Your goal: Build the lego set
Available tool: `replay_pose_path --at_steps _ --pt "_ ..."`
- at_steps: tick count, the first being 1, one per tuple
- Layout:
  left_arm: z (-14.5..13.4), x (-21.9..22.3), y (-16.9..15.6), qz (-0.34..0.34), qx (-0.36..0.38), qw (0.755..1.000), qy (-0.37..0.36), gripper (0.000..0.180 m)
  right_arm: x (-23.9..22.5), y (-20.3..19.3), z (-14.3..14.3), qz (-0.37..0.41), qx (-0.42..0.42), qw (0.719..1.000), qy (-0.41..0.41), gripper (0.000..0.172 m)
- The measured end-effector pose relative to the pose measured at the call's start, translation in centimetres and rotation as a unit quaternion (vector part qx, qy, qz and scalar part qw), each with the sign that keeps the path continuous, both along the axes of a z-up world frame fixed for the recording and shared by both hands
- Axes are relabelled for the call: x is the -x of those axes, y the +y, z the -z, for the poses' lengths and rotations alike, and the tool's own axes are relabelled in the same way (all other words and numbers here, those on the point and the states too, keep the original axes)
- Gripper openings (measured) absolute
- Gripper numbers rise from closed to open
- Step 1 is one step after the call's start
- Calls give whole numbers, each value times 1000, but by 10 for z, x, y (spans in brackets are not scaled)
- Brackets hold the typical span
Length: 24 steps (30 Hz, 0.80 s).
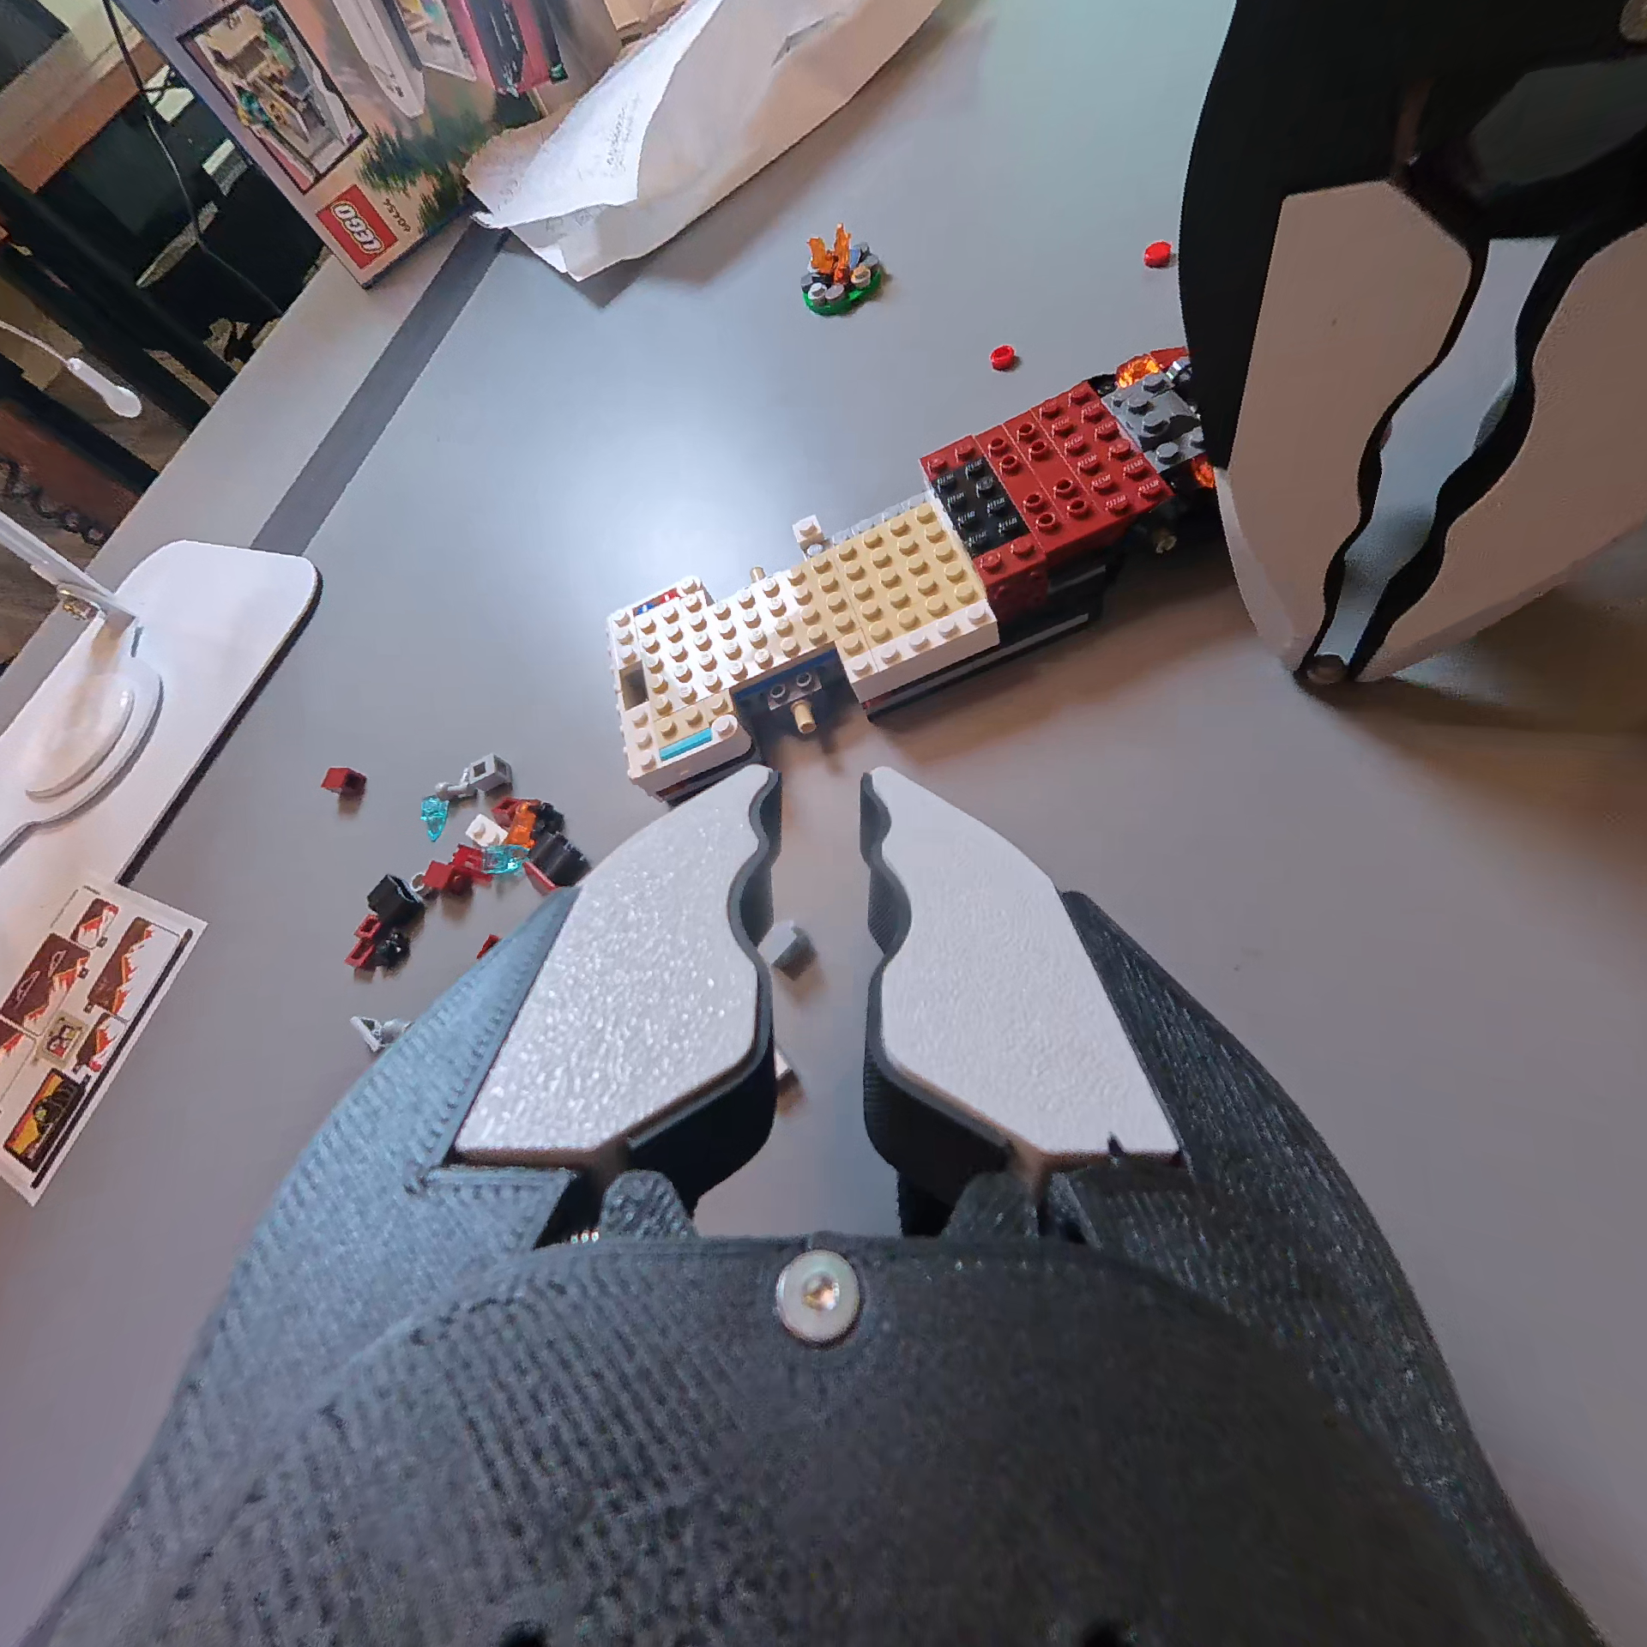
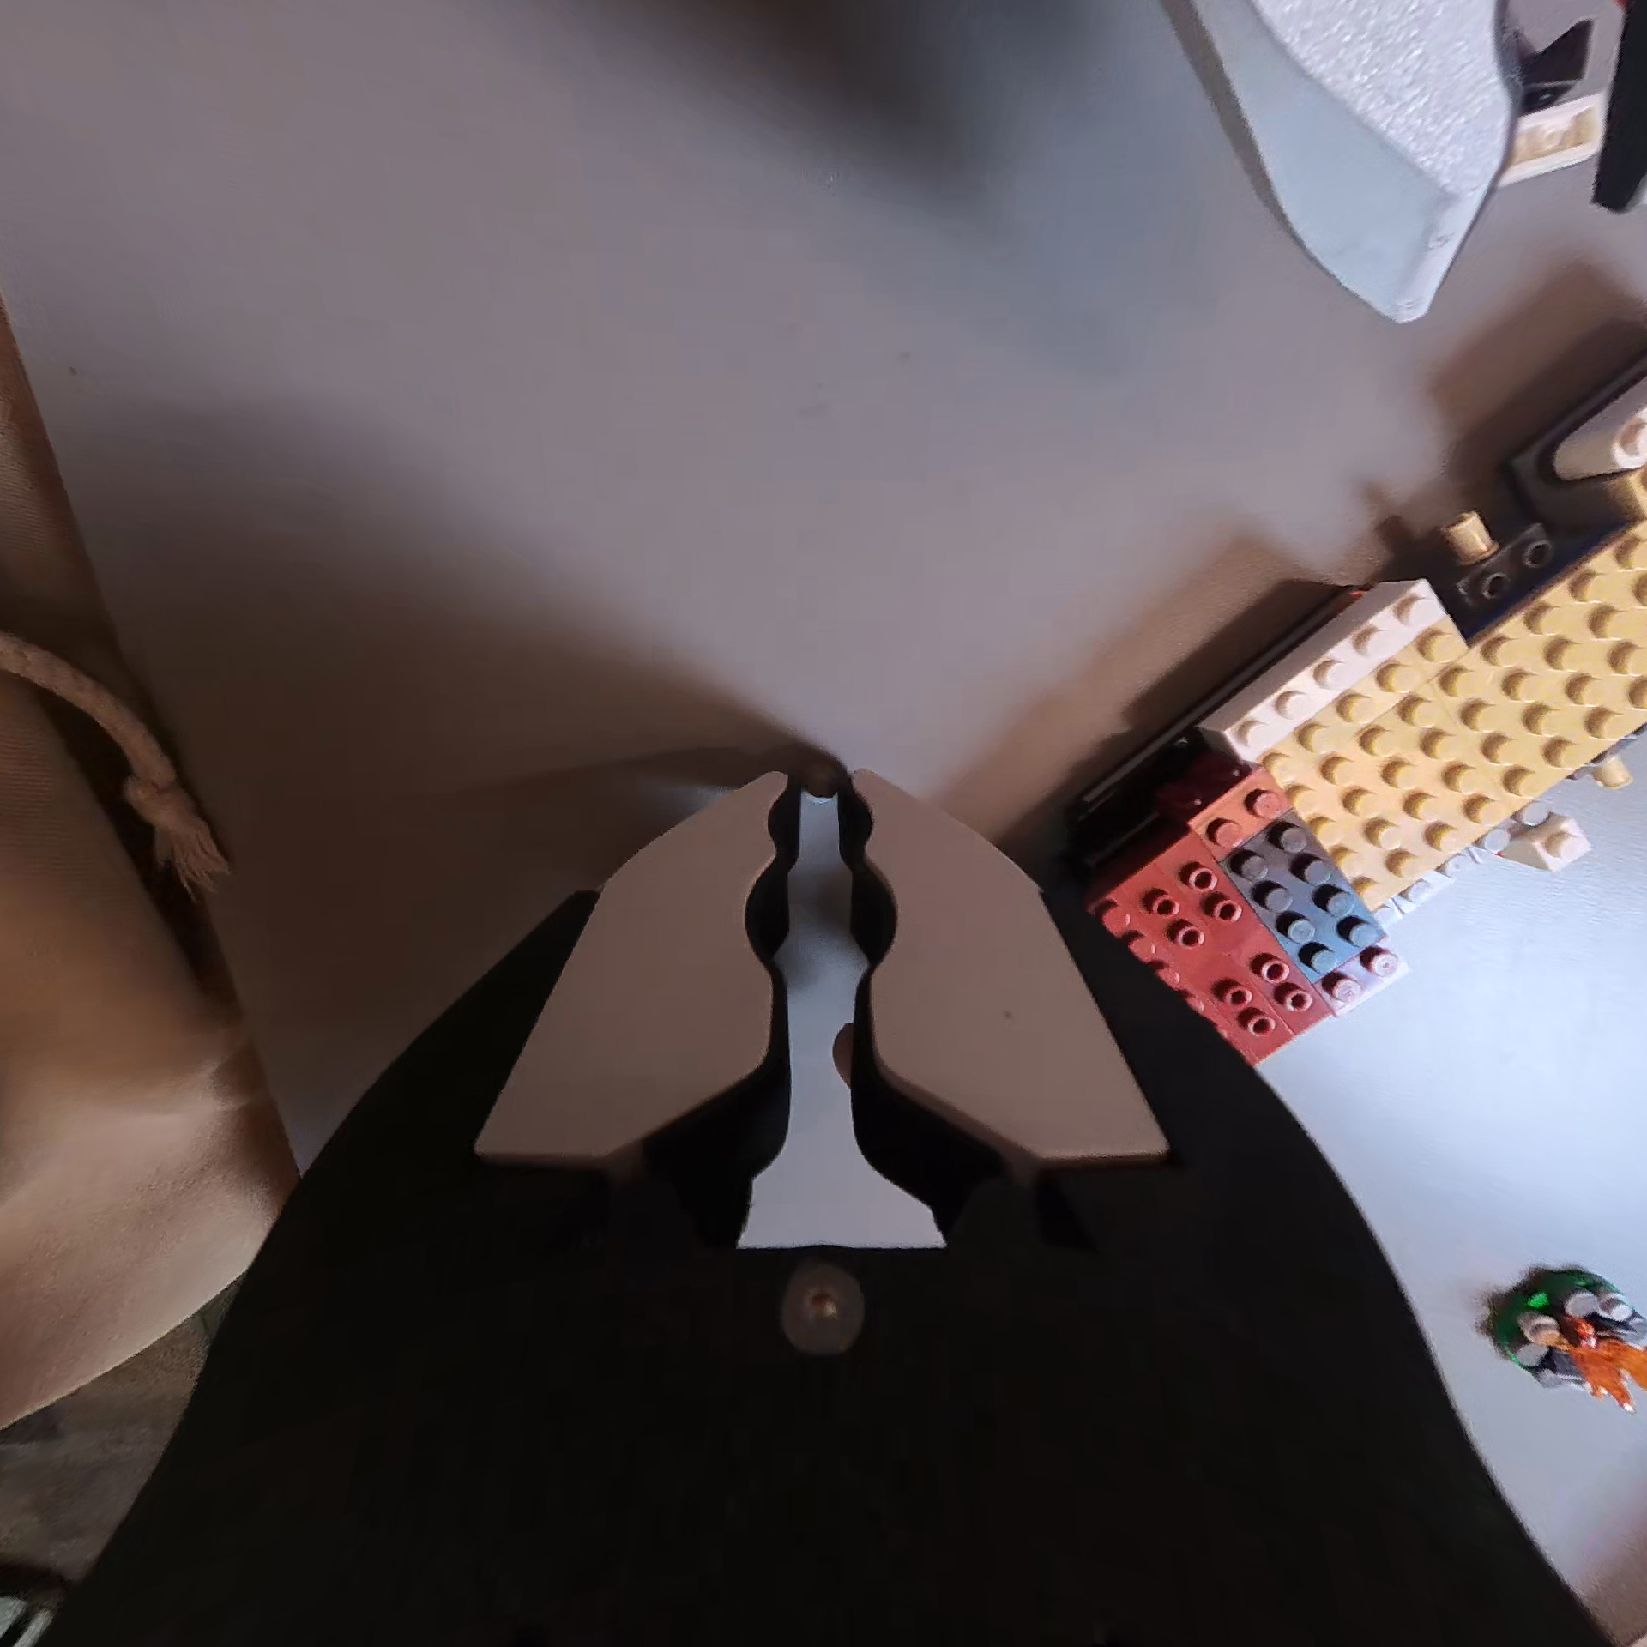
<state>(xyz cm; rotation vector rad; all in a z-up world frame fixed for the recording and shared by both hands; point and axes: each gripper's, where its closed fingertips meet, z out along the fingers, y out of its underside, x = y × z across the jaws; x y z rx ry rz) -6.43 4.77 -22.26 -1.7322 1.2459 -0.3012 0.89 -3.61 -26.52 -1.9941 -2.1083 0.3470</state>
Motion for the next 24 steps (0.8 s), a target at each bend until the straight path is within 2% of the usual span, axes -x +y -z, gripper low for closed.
replay_pose_path --at_steps 3,9,18,24 --pt "2 -4 -5 10 4 1000 1 17 -3 2 -16 18 7 999 43 8" --pt "8 -17 -15 35 21 999 -2 18 -34 35 -57 82 -21 990 109 8" --pt "22 -21 -20 45 29 998 20 17 -33 48 -38 55 -7 995 87 8" --pt "25 -20 -20 48 34 998 25 16 -32 50 -36 47 -8 995 82 8"
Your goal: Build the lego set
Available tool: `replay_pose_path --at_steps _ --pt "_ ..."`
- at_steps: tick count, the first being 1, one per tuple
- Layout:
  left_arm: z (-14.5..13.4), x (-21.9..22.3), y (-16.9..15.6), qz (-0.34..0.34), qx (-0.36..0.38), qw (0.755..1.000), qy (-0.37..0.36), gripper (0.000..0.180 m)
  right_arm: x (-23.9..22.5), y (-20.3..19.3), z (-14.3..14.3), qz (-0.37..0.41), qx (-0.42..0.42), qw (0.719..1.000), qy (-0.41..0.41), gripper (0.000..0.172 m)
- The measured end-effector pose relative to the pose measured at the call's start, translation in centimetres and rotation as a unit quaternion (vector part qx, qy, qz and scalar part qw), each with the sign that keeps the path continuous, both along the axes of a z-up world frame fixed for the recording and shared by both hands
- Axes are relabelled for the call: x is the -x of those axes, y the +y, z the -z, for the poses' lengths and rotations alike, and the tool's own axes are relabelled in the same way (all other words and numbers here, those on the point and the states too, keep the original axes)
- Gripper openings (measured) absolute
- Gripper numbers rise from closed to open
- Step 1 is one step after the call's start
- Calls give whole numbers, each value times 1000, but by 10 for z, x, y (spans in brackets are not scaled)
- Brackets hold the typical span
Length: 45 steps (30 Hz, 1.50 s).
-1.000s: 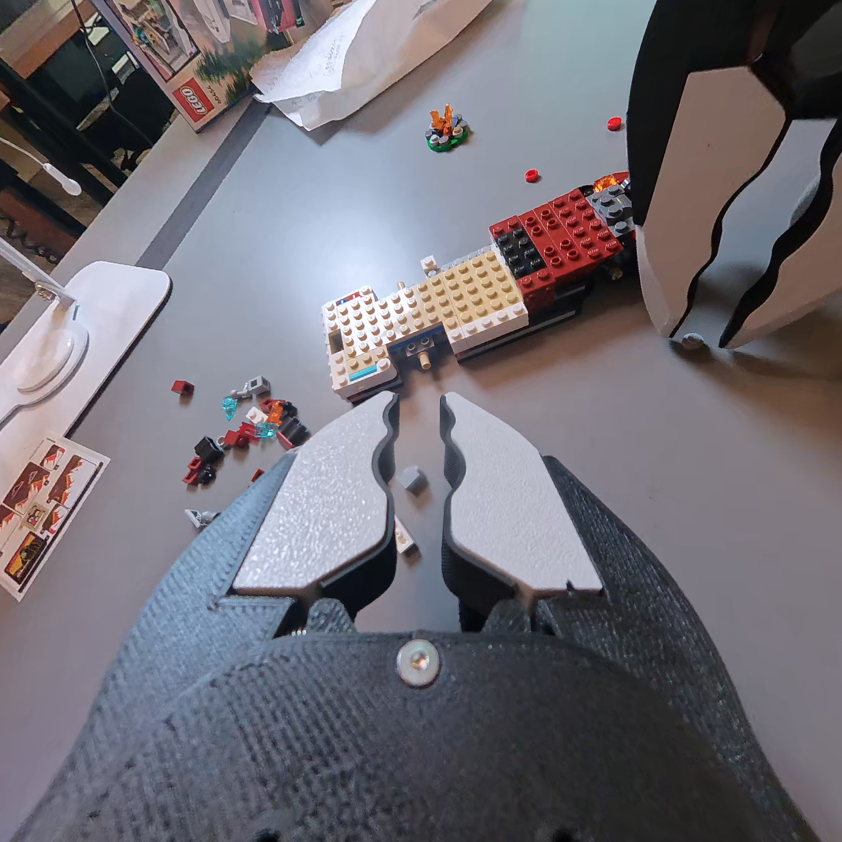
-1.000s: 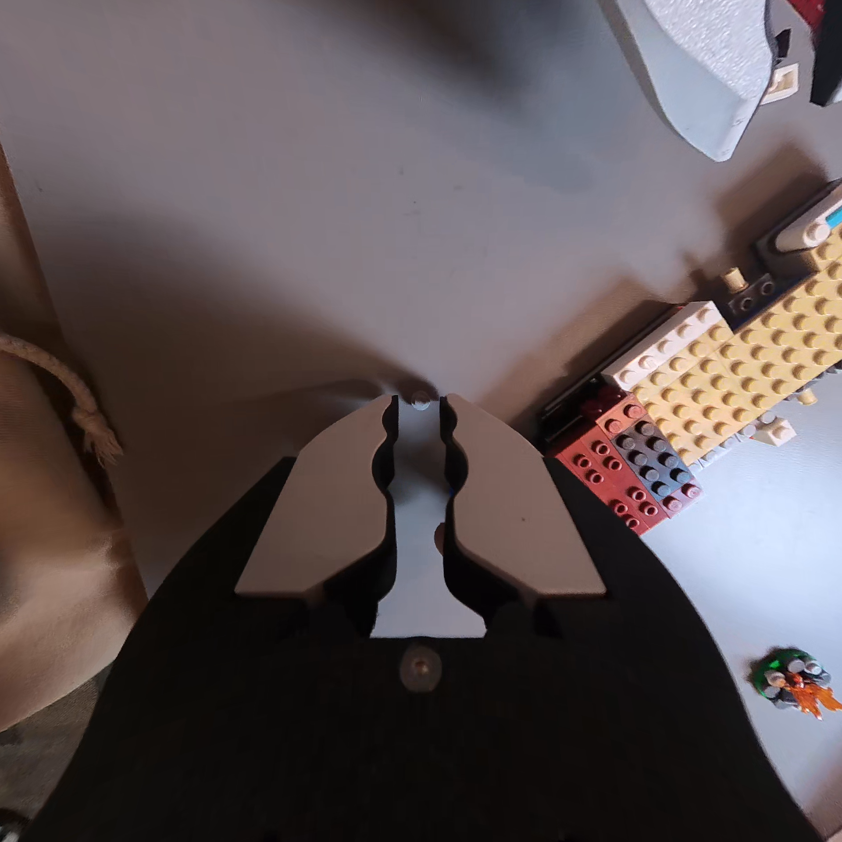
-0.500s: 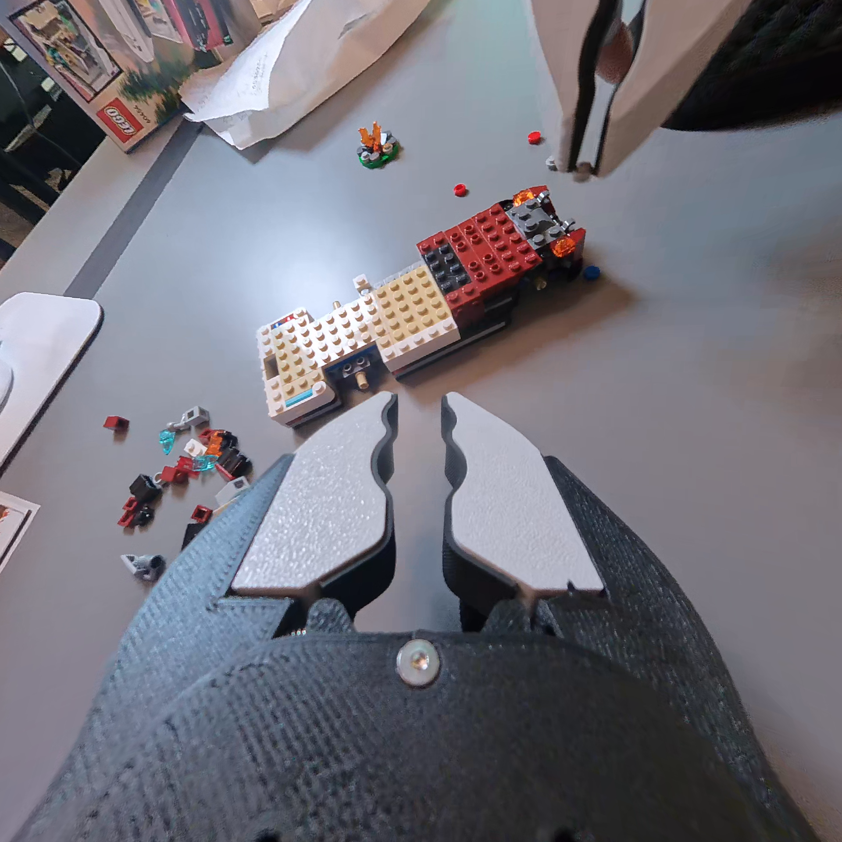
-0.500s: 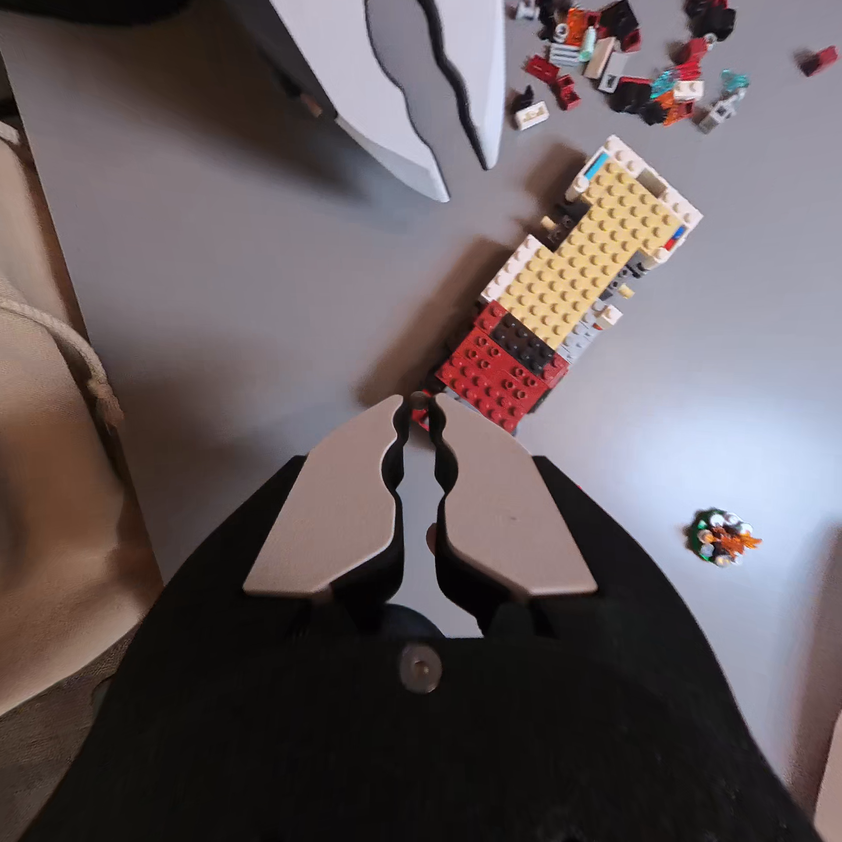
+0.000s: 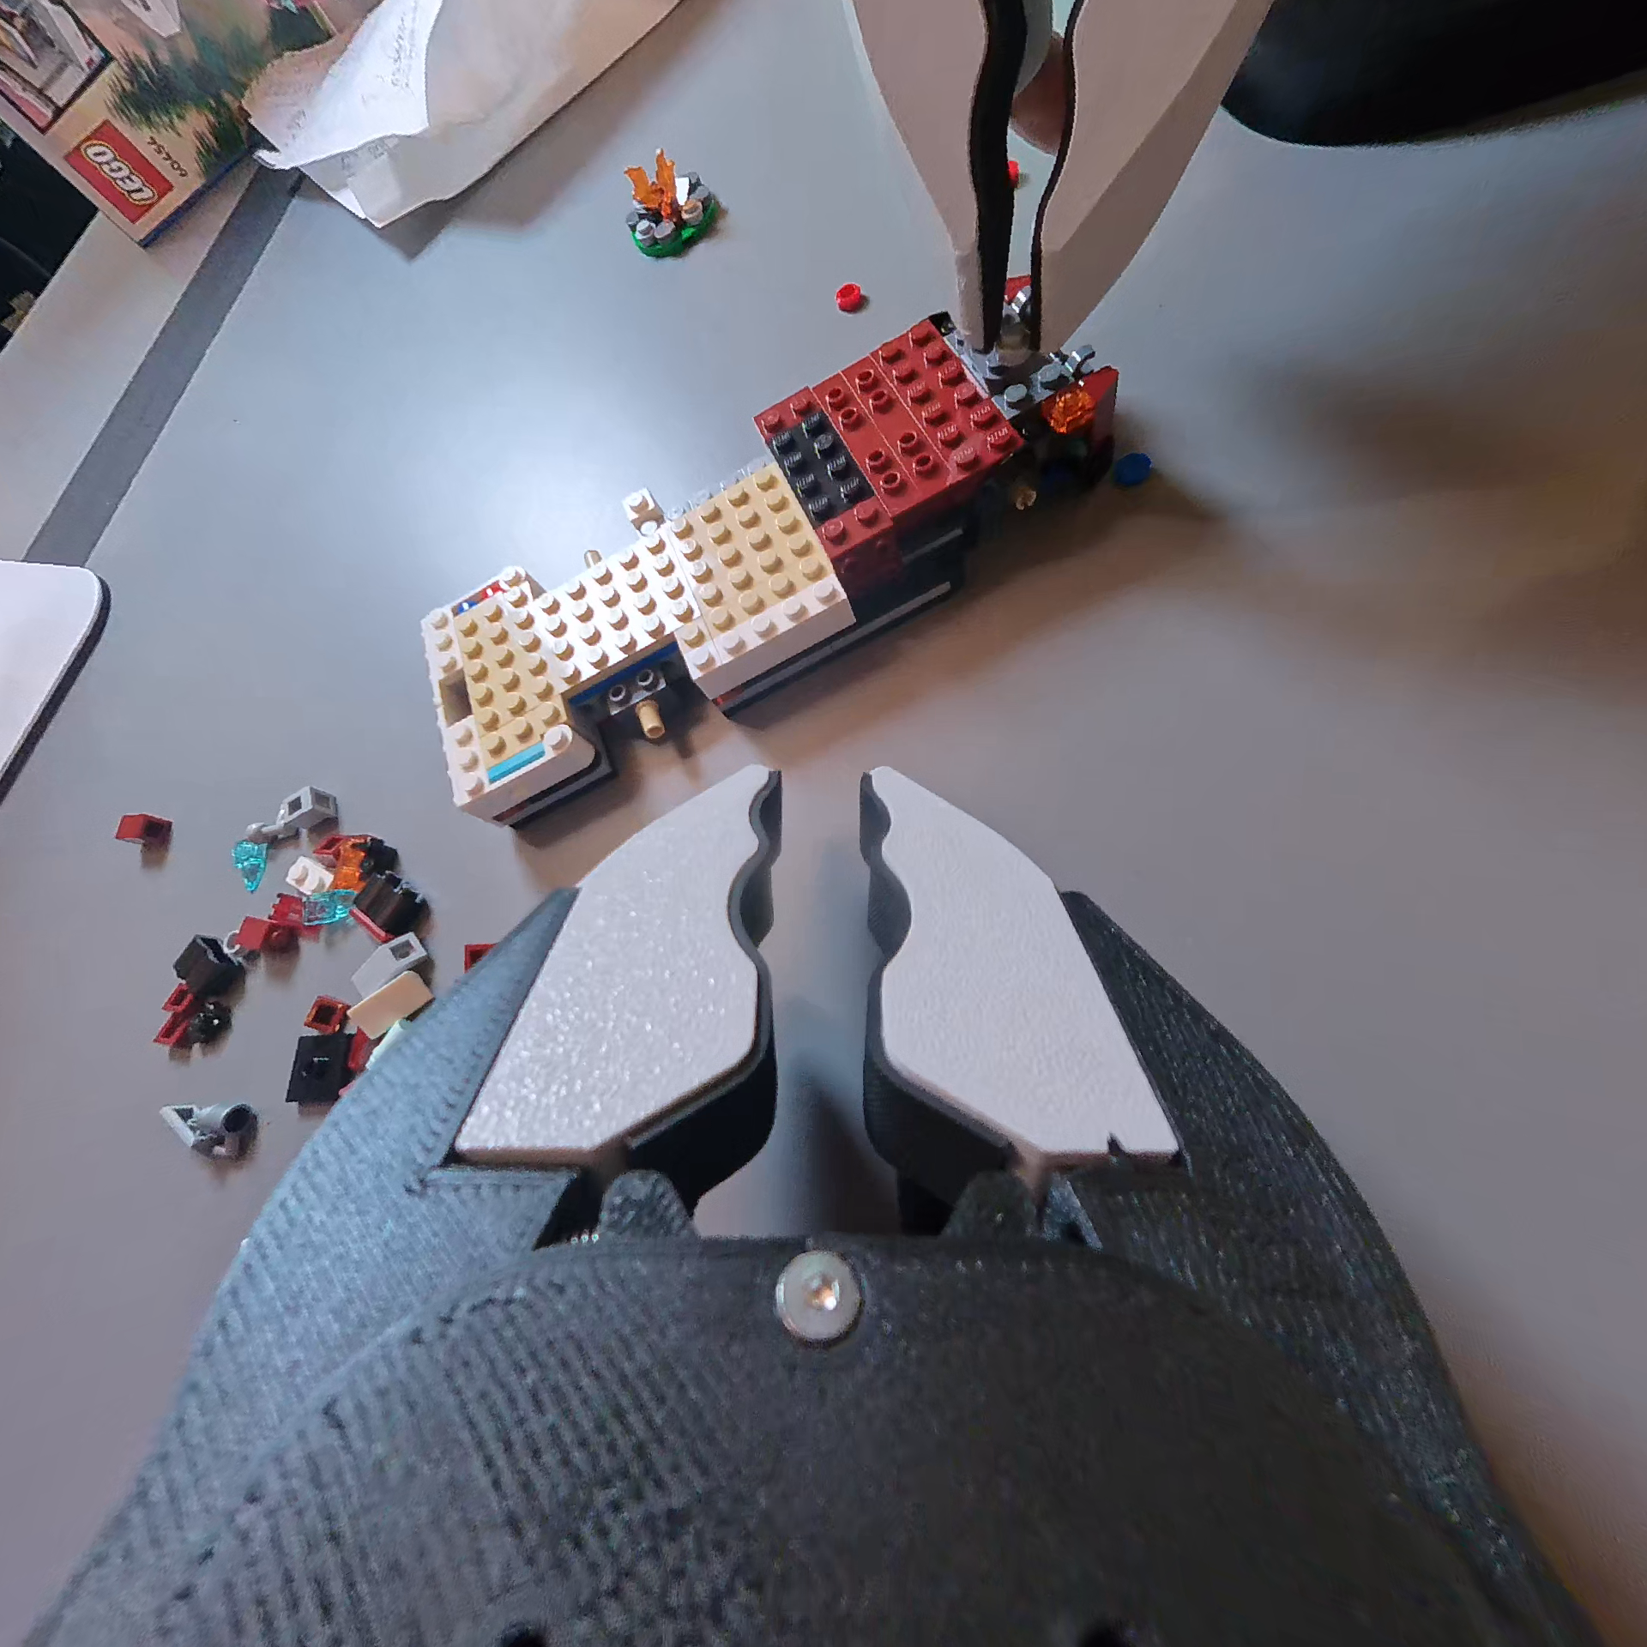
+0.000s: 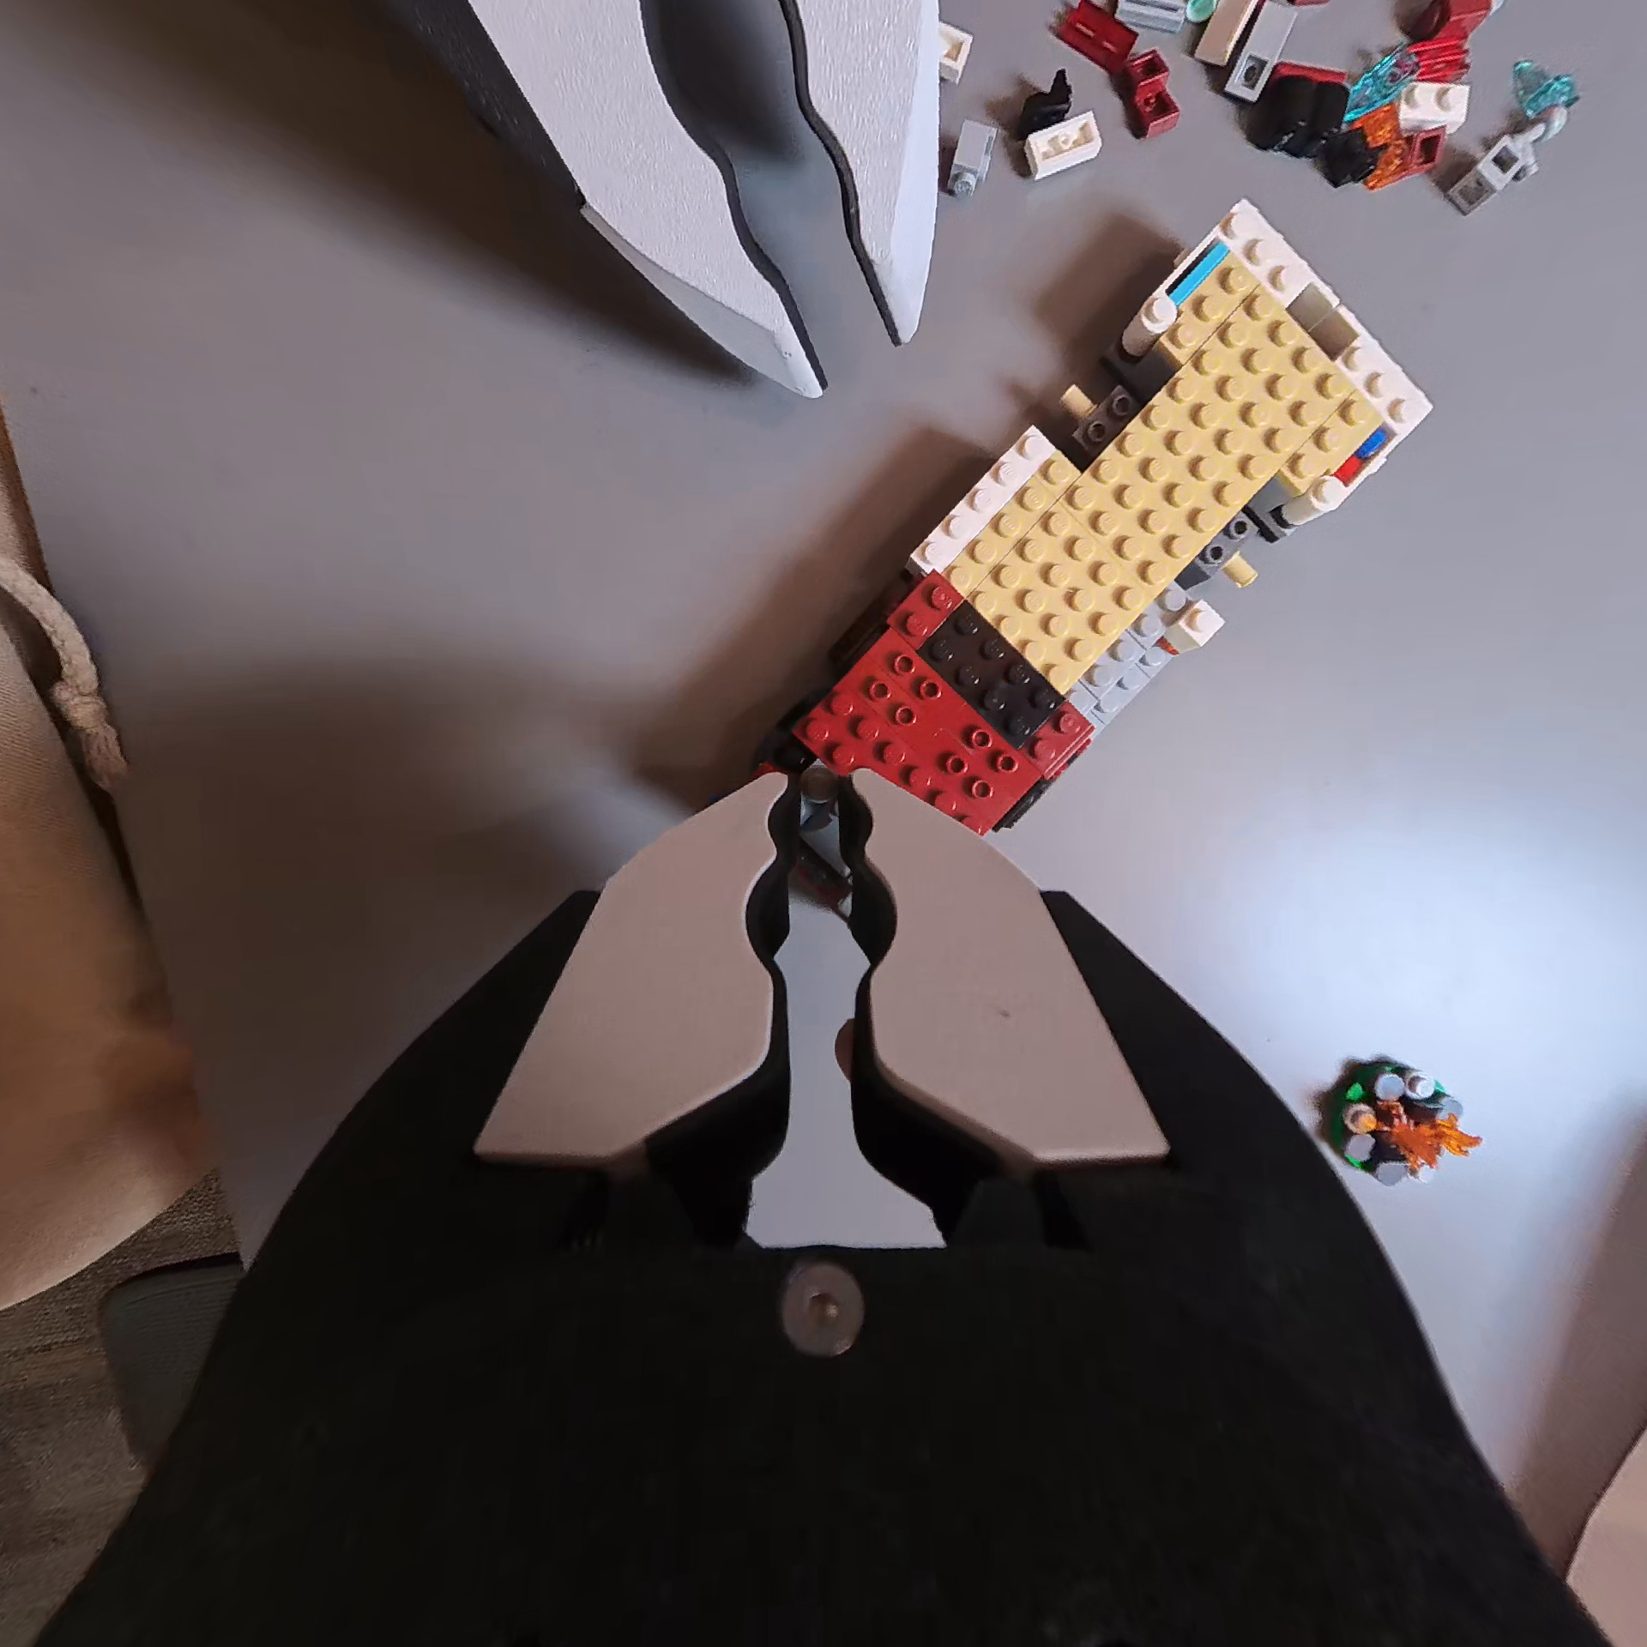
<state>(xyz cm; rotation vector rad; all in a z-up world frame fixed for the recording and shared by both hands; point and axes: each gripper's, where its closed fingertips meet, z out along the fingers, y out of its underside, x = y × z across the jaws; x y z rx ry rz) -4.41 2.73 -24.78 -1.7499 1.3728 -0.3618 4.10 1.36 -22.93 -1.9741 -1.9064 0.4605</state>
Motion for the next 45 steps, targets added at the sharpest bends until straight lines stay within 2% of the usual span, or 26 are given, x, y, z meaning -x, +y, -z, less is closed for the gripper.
replay_pose_path --at_steps 28,45 --pt "0 0 -2 7 1 1000 1 16 -2 2 8 -28 -6 999 -37 8" --pt "1 -1 -4 12 1 1000 5 16 -3 1 8 -33 1 999 -29 11"
